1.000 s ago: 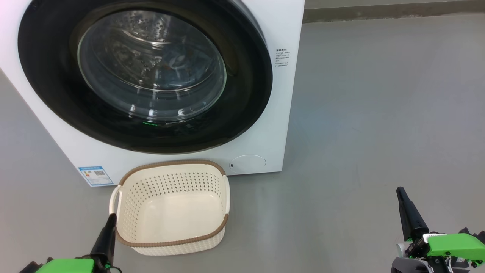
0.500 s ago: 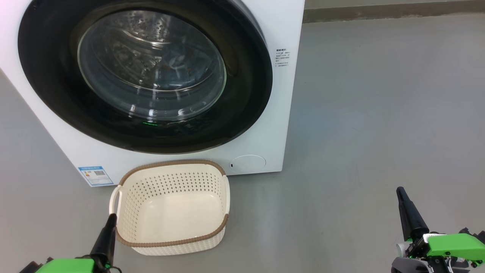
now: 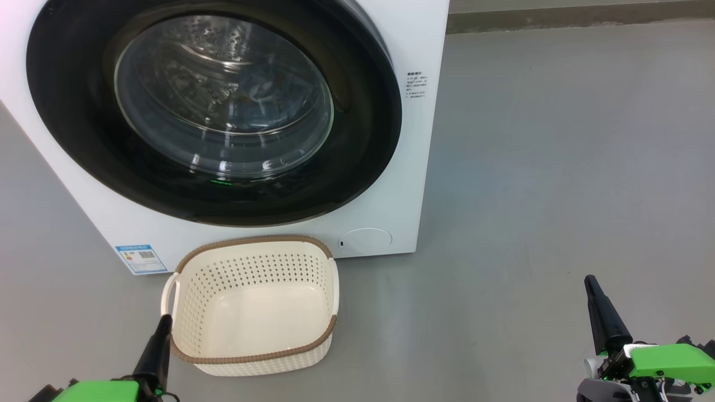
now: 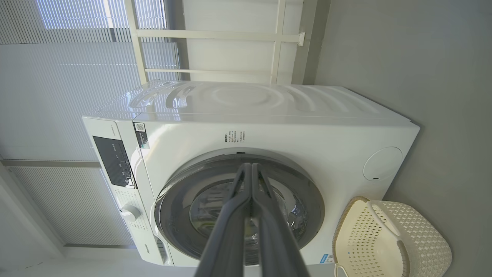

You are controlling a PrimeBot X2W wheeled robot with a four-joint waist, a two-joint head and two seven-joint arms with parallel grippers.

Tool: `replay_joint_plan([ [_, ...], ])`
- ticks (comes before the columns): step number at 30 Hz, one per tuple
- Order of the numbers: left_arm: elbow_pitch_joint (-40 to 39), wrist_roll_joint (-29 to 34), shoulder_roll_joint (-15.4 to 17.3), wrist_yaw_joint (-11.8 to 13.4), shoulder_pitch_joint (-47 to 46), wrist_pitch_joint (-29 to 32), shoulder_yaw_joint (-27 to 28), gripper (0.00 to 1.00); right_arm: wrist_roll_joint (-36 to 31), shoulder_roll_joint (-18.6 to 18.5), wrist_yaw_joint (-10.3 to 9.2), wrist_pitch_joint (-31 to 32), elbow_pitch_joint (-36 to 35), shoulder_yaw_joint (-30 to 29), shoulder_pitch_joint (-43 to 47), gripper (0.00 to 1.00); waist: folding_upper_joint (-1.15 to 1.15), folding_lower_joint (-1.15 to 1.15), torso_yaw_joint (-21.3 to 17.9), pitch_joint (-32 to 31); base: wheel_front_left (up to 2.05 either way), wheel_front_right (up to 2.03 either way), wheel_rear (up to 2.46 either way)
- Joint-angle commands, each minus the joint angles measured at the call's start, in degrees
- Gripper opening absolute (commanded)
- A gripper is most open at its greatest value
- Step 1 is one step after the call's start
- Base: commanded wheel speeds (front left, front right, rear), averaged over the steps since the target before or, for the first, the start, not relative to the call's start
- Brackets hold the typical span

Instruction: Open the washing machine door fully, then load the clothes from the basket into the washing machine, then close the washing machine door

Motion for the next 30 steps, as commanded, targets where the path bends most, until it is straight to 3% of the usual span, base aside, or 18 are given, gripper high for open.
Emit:
replay_joint_plan([
  [1, -1.1, -0.5, 1.5, -0.4, -2.3, 0.3, 2.0, 0.0, 0.3, -0.1, 0.09, 0.4, -1.7, 1.4, -0.6, 0.0, 0.0, 0.0, 0.0, 0.0, 0.0, 0.0, 0.0],
  [30, -1.1, -0.5, 1.5, -0.4, -2.3, 0.3, 2.0, 0.0, 0.2, 0.0, 0.09, 0.5, -1.7, 1.3, -0.6, 0.0, 0.0, 0.0, 0.0, 0.0, 0.0, 0.0, 0.0],
])
